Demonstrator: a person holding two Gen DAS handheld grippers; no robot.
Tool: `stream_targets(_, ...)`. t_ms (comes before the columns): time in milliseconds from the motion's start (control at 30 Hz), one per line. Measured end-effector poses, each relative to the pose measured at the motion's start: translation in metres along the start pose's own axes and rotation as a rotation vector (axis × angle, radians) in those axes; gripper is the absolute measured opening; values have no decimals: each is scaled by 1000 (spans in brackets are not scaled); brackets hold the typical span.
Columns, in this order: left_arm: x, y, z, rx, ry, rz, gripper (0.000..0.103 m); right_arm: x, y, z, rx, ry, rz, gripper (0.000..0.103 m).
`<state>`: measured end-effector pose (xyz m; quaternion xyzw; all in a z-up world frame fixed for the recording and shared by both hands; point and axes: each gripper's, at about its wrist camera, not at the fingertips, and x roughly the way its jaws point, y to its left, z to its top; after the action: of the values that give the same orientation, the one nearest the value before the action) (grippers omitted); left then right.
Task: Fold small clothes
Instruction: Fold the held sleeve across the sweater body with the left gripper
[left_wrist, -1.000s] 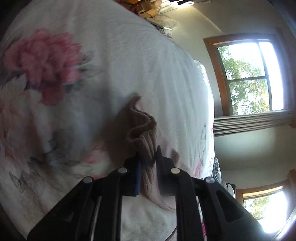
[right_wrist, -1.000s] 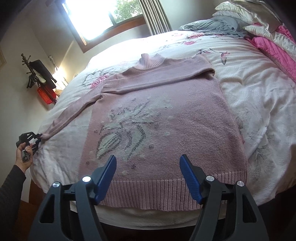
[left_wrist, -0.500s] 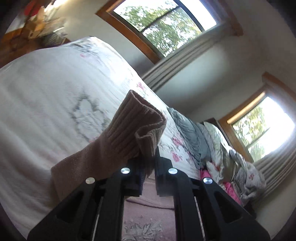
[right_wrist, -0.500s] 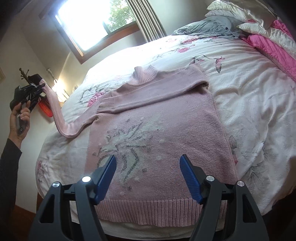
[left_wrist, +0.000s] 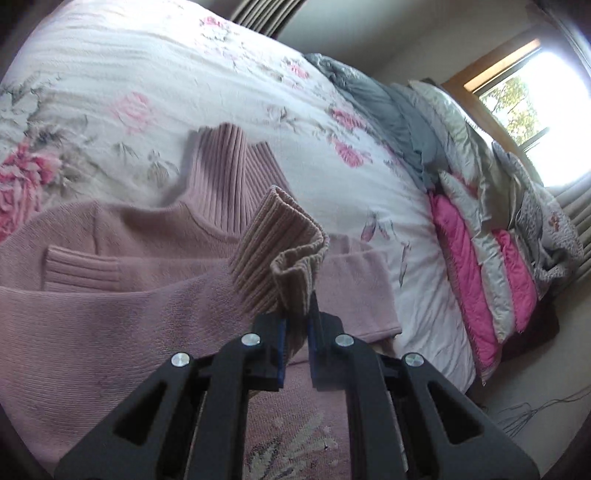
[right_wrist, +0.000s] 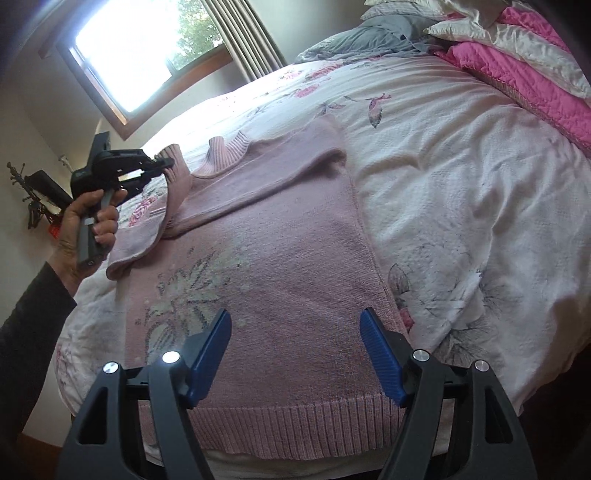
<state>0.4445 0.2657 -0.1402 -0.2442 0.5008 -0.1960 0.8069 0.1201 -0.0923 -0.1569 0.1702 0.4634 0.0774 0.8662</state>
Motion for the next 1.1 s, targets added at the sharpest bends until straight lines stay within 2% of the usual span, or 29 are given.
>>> stream_targets(100,35,2,-13,23,72,33,10,13,-2,11,0,27,19,73)
stream_targets(167,44,3,-21,35,100,30,23,25,1,24,-7,56,57,75)
stream_targets(233,38,4,-29,41,81,26,56,44,2,46,26,113,151,78)
stream_targets(300,12,11,-41,30,23,-12,67,74,0,75,109,193,304,78)
stream_targets(333,0,16,-50,14,-5,-40,70,92,1,90,144,232,376,78)
stream_targets(367,-13,22,-63,-6,-23,-63,71,110,3,107,169,263,424,72)
stream_targets(400,-24,26,-77,-18,-33,-83,72,131,7,124,186,292,459,65)
stream_targets(500,-48,32,-128,-16,-35,-102,72,202,28,172,225,409,551,59)
stream_targets(533,-55,37,-148,-26,-32,-106,73,226,37,186,215,447,554,59)
stream_targets(667,-73,57,-218,-96,10,-128,74,294,63,213,157,512,378,59)
stream_targets(767,-82,72,-258,-161,34,-144,74,317,79,213,124,556,352,59)
stream_targets(867,-86,88,-284,-250,47,-179,74,324,90,210,86,570,334,58)
stream_targets(933,-88,94,-293,-273,43,-190,74,327,97,210,71,578,324,44)
stream_targets(1000,-89,98,-297,-285,37,-185,74,328,100,208,66,594,319,16)
stream_targets(1100,-91,101,-300,-304,29,-191,74,317,107,211,55,578,328,9)
